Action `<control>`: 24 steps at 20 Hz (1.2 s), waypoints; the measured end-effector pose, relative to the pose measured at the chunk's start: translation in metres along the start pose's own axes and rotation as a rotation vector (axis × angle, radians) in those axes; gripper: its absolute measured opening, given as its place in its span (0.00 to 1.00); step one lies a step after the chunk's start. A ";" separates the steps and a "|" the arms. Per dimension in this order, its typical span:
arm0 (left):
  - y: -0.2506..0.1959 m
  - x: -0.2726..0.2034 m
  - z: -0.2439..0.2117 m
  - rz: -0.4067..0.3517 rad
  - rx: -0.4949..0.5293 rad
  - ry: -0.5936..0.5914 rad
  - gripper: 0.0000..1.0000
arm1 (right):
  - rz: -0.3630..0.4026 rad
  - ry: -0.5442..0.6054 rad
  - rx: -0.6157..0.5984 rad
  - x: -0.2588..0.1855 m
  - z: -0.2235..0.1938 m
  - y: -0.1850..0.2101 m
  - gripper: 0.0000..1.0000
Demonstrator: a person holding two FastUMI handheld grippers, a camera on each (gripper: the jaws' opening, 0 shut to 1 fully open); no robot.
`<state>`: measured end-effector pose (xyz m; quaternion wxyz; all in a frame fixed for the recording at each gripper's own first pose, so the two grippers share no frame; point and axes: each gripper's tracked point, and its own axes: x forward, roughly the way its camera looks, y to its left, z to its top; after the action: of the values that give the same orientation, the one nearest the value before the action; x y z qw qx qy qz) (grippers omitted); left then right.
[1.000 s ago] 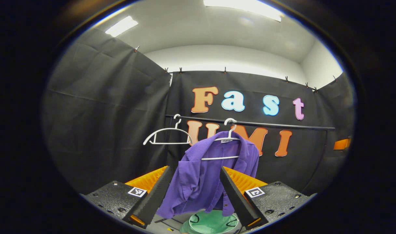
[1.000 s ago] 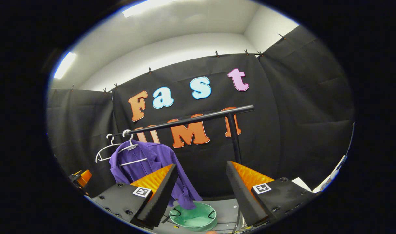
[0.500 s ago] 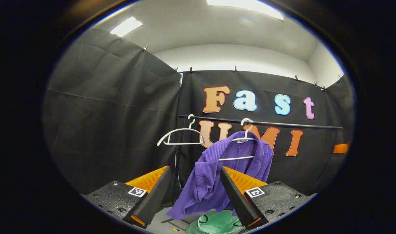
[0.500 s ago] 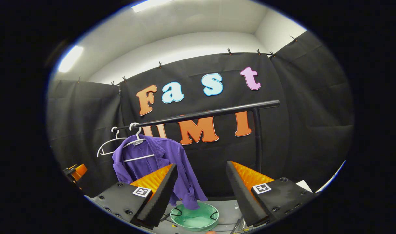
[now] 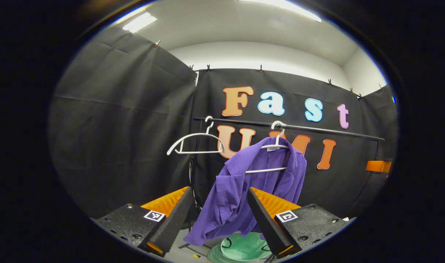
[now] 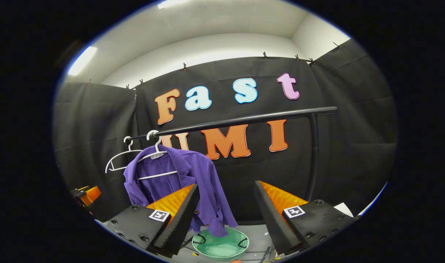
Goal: Grasp the clothes on the hanger with both hands and then place them into the laundry hamper below.
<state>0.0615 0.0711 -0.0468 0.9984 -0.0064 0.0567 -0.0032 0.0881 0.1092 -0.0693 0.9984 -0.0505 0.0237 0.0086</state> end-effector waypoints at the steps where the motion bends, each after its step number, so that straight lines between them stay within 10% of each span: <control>1: -0.001 0.009 -0.005 -0.022 -0.002 0.014 0.92 | -0.009 0.000 0.000 0.006 -0.005 0.011 0.98; 10: -0.005 0.074 -0.042 -0.172 -0.008 0.093 0.92 | -0.095 -0.021 -0.051 0.051 -0.037 0.078 0.89; 24: -0.012 0.122 -0.078 0.035 0.040 0.119 0.92 | 0.137 0.136 -0.057 0.185 -0.128 0.128 0.95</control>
<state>0.1741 0.0576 -0.1375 0.9931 0.0149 0.1158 0.0125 0.2646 0.2267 -0.2184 0.9898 -0.0774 0.0943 0.0739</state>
